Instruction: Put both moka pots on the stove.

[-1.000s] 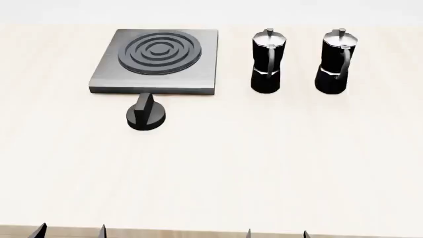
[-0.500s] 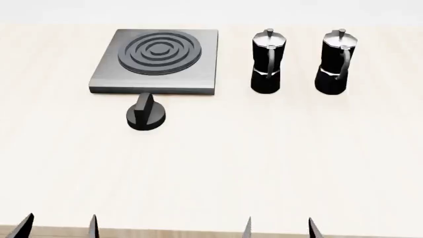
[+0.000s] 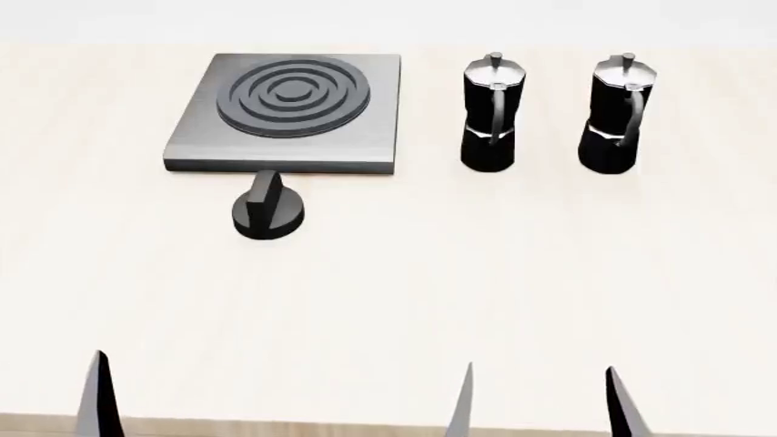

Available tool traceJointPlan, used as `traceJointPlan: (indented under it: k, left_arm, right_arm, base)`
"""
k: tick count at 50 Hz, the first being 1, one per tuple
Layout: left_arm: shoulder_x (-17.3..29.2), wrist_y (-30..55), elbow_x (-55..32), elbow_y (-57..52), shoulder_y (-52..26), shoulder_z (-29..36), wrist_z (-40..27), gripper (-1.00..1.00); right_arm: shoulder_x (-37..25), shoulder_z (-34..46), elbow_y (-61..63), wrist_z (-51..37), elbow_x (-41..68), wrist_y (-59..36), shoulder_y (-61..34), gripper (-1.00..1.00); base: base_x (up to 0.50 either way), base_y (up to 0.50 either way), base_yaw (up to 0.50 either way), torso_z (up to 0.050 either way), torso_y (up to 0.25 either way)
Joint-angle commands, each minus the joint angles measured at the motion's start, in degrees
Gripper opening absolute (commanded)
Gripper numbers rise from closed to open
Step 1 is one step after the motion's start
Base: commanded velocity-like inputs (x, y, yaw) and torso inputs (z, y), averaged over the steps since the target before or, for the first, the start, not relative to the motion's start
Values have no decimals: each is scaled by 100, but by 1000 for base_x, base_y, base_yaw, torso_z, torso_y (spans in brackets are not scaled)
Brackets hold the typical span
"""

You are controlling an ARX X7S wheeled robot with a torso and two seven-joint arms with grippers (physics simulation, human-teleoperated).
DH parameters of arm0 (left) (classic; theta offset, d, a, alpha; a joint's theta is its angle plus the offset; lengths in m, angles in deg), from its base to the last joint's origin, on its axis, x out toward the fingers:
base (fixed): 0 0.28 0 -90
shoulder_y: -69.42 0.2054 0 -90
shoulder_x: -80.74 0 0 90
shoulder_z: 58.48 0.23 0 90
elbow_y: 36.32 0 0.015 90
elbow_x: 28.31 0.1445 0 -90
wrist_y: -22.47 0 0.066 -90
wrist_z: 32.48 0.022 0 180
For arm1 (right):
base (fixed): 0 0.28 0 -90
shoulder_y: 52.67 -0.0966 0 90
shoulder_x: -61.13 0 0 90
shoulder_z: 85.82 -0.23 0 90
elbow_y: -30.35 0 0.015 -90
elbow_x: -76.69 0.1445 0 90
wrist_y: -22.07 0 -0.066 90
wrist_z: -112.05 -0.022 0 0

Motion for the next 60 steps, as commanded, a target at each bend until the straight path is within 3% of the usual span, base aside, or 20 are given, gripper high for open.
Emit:
traceJointPlan:
  k: [1, 60]
  left_arm:
    - [103, 27, -56, -323, 77, 74, -106, 100]
    - [386, -226, -100, -57, 65, 391, -439, 100]
  right_arm:
    - [-109, 58, 284, -105, 80, -24, 76, 100]
    - [-426, 367, -204, -452, 102, 129, -77, 100]
  base:
    - [0, 0, 0, 0, 0]
    - [279, 0, 0, 0, 0]
